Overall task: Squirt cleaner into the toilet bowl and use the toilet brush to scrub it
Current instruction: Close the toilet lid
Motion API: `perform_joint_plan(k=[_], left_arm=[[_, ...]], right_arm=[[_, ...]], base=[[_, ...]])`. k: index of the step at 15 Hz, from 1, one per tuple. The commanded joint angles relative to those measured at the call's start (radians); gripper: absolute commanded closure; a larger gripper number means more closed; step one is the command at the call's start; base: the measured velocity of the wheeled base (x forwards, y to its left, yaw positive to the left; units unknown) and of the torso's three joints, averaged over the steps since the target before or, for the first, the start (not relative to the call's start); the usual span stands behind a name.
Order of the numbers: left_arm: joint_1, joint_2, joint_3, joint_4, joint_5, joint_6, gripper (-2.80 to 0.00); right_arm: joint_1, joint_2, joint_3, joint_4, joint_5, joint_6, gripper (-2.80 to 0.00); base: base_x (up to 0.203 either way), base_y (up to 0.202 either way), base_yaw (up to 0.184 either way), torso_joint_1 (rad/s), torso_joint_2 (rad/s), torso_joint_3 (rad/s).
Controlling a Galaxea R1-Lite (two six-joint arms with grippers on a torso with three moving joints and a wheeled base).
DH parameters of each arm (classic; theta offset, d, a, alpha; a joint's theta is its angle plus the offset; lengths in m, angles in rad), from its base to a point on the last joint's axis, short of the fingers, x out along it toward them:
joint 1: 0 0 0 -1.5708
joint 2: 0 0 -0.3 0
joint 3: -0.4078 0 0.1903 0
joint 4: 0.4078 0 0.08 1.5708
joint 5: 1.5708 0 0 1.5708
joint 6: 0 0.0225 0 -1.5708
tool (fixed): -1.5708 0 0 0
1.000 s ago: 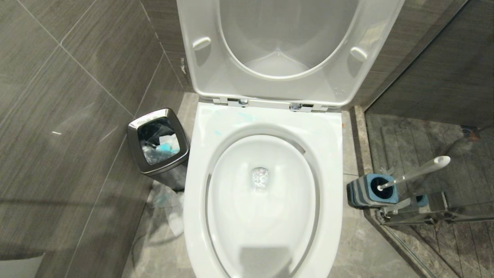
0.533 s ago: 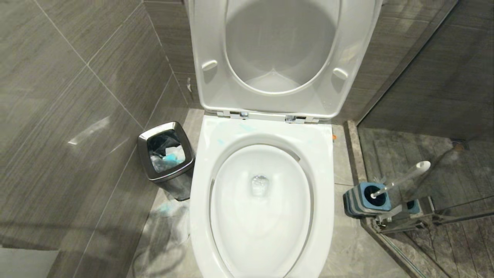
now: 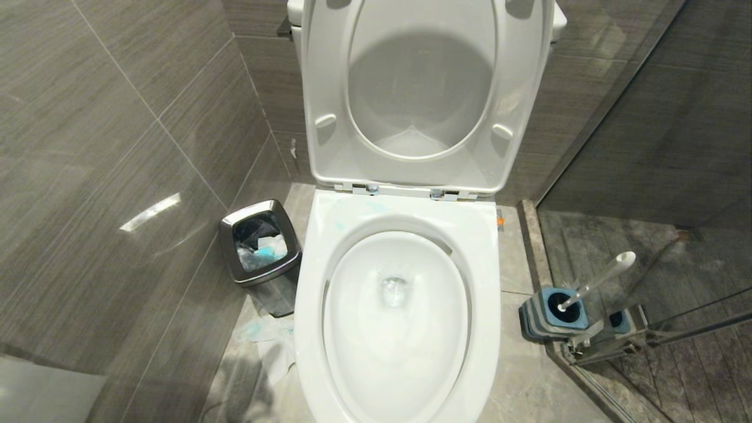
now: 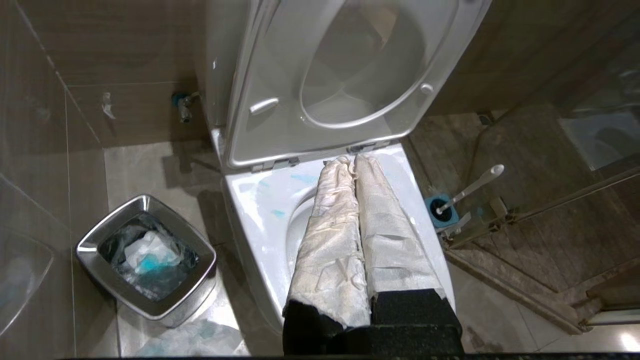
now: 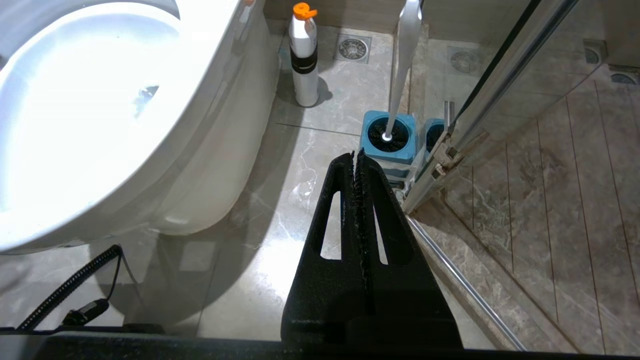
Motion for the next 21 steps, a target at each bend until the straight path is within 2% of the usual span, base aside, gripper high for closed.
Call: perform_joint_plan(k=[1,6,9,11,15,18,21], left_arm=[[-0.010,0.007,0.021,-0.075,-0.001,-0.015,0.00],[-0.010,0.133,0.020,-0.215,0.001,-0.049,0.00],[0.033,0.275,0.024,-0.522,0.008,-0.067,0.00],[0.081,0.395,0.027,-0.683,0.008,-0.074,0.00],[0.128,0.577,0.017,-0.803,0.002,-0.105,0.00],[0.130,0.683,0.007,-0.994,0.007,-0.151,0.00],[0.130,0.741,-0.047,-0.998,0.008,-0.158,0.00]], right_arm=[[0.000,0.001,0.001,-0.001,0.000,0.000,0.00],[0.000,0.001,0.000,-0.001,0.000,0.000,0.00],[0.000,0.001,0.001,-0.001,0.000,0.000,0.00],[0.000,0.001,0.000,-0.001,0.000,0.000,0.00],[0.000,0.001,0.002,-0.001,0.001,0.000,0.00],[0.000,0.001,0.000,-0.001,0.001,0.000,0.00],[0.000,0.001,0.001,-0.001,0.000,0.000,0.00]], base=[[0.000,0.000,0.000,0.000,0.00,0.000],[0.000,0.000,0.000,0.000,0.00,0.000],[0.000,0.000,0.000,0.000,0.00,0.000],[0.000,0.000,0.000,0.000,0.00,0.000],[0.000,0.000,0.000,0.000,0.00,0.000],[0.000,0.000,0.000,0.000,0.00,0.000],[0.000,0.000,0.000,0.000,0.00,0.000]])
